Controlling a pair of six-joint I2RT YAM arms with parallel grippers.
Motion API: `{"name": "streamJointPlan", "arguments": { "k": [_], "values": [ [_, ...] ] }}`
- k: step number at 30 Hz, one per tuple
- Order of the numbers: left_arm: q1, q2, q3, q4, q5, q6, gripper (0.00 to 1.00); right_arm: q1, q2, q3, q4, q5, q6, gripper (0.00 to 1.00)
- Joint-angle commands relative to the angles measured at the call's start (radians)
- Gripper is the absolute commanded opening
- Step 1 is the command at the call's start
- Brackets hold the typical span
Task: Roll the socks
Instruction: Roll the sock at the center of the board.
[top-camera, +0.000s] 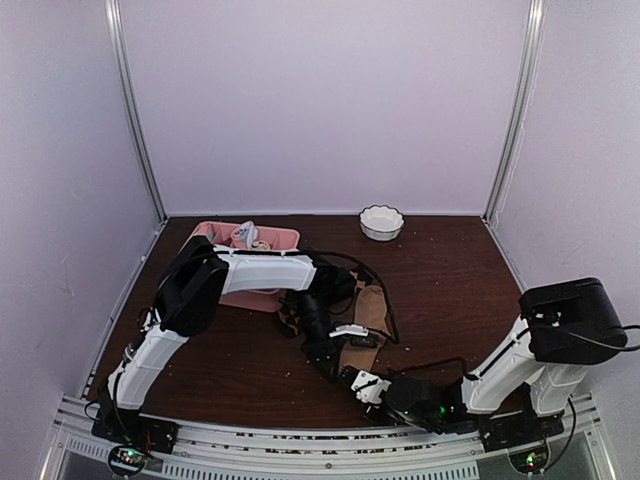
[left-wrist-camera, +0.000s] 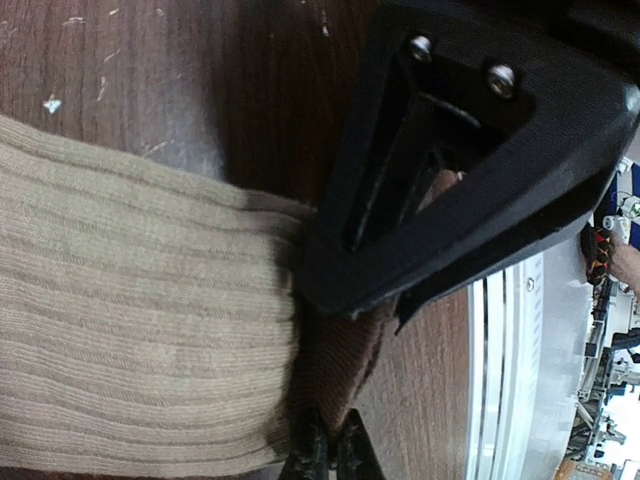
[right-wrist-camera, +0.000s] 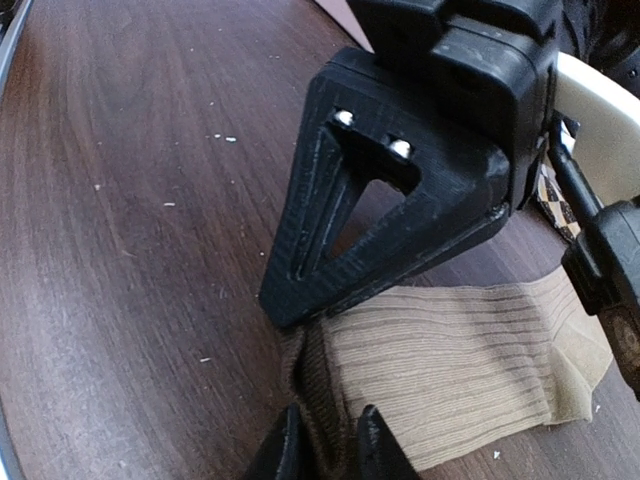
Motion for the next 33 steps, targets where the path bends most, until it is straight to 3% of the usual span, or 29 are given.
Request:
{"name": "streamJointPlan", "arguments": {
  "k": [1,6,12,15,24,33],
  "values": [
    [0.006,0.015,0.024,-0.021,0.01,0.02,0.0,-0.01,-0.006,0.001,0.005,0.021,-0.008,0.14],
    [0.008,0.016,0.02,-0.013,-0.001,0.014,0.01,-0.012,-0.017,0.002,0.0,-0.013,0.02,0.0],
    [0.02,-0.078,-0.076,0.131,-0.084,-0.03,0.3,-0.017,-0.033,-0.041,-0.015,-0.077,0.144,0.0],
    [0.028,-0.161,-0.184,0.242,-0.117,-0.028,0.38,-0.037,-0.037,-0.074,-0.017,-0.138,0.248,0.0],
    [0.024,-0.389,-0.452,0.517,-0.17,-0.002,0.39,-0.162,-0.063,-0.155,0.032,-0.345,0.531,0.0],
    [-0.039,-0.423,-0.457,0.559,-0.24,0.076,0.37,-0.334,-0.038,-0.139,0.005,-0.643,0.704,0.0]
  ]
}}
